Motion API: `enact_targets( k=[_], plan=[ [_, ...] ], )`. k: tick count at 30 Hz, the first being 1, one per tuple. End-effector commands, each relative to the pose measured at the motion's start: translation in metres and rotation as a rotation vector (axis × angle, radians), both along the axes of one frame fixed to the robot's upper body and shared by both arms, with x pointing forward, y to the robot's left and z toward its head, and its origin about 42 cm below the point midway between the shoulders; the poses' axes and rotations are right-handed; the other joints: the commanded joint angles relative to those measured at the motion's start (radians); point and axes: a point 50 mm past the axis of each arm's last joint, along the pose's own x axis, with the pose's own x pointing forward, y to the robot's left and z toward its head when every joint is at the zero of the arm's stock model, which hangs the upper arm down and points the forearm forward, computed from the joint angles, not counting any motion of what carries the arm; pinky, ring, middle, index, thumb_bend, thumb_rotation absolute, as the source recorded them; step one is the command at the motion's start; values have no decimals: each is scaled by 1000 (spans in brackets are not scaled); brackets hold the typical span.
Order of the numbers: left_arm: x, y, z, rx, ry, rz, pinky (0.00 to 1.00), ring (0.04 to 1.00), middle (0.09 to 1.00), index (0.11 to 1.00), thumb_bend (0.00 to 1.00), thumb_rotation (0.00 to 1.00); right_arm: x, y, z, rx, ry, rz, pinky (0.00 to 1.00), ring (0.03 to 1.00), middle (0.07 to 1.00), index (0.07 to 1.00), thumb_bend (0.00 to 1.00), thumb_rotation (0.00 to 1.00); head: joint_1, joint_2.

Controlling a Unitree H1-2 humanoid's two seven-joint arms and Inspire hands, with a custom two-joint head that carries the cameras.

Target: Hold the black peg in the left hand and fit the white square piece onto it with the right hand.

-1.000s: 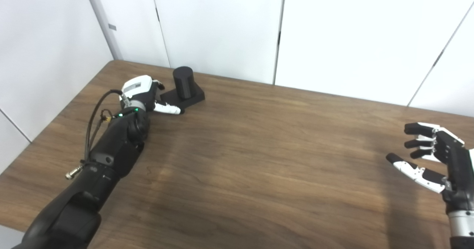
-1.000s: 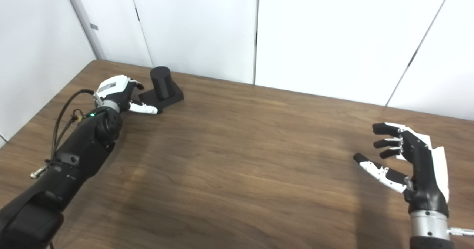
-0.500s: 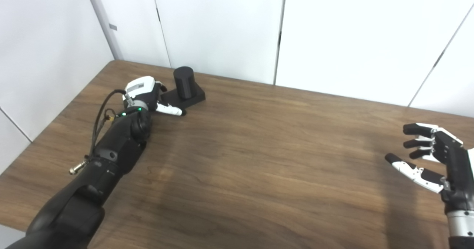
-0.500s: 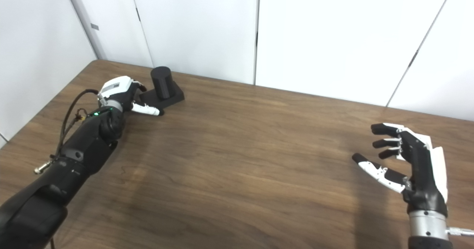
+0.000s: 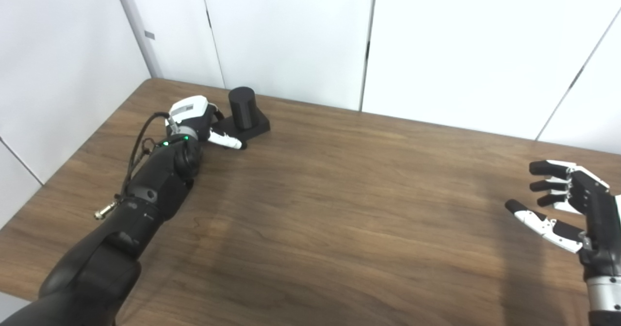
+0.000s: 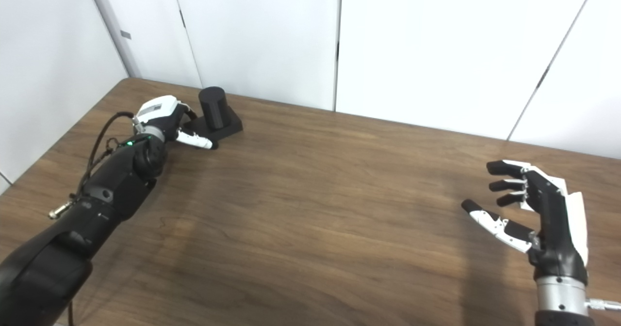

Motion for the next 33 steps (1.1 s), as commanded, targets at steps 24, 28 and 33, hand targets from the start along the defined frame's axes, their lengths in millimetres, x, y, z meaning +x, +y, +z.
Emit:
enact_targets(
  k=[24,28,33],
  plan=[
    [-2,-14,18,-154,-23,-127,763,879,841,483,524,62,4,-5,15,-3,-83,6,442,575,658,492,497,116,9,12],
    [-6,-19,17,-201,-57,-203,853,918,865,483,523,57,5,-4,16,-11,-87,3,437,571,652,492,497,117,5,13],
    [-12,-30,15,-224,-66,-299,879,949,892,484,524,59,6,-4,16,-12,-88,2,436,562,648,492,497,117,1,13]
  ],
)
